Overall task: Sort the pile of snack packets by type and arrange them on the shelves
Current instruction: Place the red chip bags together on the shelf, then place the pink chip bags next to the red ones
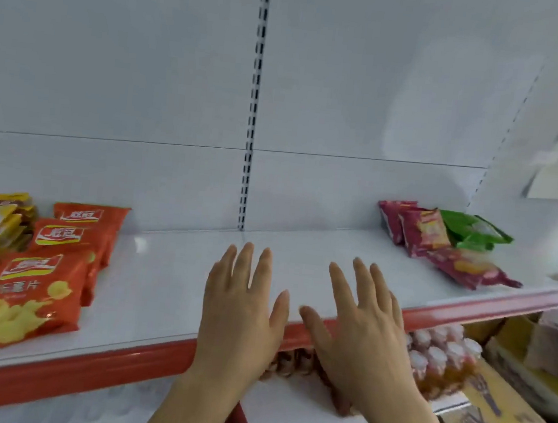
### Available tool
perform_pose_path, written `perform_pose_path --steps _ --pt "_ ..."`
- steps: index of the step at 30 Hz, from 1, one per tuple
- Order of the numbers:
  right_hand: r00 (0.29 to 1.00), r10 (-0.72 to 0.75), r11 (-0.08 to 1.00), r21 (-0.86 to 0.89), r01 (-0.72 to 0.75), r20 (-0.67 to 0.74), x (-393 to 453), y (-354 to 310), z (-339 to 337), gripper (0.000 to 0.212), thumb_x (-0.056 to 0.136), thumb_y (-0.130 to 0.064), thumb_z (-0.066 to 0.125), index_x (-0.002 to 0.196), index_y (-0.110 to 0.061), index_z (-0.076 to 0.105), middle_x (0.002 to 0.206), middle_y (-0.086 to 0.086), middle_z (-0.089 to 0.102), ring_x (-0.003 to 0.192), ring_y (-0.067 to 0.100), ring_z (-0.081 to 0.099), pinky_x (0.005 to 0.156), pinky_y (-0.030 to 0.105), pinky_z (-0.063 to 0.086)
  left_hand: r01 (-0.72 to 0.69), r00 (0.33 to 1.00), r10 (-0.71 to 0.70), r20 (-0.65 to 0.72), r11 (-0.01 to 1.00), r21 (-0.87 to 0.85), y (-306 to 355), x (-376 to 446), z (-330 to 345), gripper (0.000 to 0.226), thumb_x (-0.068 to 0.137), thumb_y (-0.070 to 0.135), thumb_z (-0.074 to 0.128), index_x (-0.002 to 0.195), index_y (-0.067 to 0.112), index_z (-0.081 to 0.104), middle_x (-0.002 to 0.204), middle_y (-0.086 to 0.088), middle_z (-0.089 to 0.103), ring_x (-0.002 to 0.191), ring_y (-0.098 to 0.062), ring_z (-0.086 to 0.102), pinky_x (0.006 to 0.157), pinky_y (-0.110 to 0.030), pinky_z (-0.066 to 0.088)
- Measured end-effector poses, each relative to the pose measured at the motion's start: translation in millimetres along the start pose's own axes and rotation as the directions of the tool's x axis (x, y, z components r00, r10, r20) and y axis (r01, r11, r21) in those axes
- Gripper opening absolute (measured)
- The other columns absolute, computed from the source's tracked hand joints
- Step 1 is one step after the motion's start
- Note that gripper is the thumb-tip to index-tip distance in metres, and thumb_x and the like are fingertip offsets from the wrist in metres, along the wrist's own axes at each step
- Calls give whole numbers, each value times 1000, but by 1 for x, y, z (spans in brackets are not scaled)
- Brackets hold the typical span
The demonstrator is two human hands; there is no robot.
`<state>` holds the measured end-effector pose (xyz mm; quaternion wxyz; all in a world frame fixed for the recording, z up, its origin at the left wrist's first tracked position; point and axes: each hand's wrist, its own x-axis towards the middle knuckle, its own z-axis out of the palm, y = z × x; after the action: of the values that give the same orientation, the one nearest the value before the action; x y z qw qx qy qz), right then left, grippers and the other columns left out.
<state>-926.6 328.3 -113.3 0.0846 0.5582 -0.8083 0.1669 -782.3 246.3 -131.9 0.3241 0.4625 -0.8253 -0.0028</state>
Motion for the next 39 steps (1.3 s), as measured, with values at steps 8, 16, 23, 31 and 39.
perform_pose_path --steps 8,16,23,31,39 --pt "978 209 977 -36 -210 -14 -3 195 -41 73 95 -69 29 157 -30 18 167 3 9 154 26 -2 125 47 11 -118 980 132 149 988 -98 168 24 78 68 99 55 30 148 13 51 153 -14 51 144 -37 44 117 -53 37" --pt "965 262 965 -28 -262 2 58 316 -35 83 92 -70 41 156 -40 -2 168 -1 -5 155 28 -4 123 49 8 -101 945 177 274 958 -269 255 74 142 62 106 50 36 161 23 24 162 4 37 148 -13 31 121 -27 26" --pt "986 58 998 24 -63 153 123 368 -18 67 92 -43 51 152 -45 23 159 -8 25 138 26 40 110 39 41 136 914 31 404 915 -380 295 132 202 69 103 60 37 162 24 24 158 0 46 141 -19 47 111 -33 40" --pt "868 -212 947 124 295 -449 143 395 8 43 83 -16 79 125 -25 70 132 5 64 108 28 65 77 39 60 624 770 -261 582 114 -773 322 164 224 39 90 42 73 122 21 68 105 2 79 97 -19 77 90 -45 62" --pt "922 -231 845 405 348 -311 204 414 10 58 94 -26 55 151 -24 41 153 1 44 138 23 44 106 42 48 546 752 -561 347 233 -805 318 174 222 56 81 47 83 129 37 56 117 7 73 101 -22 75 86 -49 63"
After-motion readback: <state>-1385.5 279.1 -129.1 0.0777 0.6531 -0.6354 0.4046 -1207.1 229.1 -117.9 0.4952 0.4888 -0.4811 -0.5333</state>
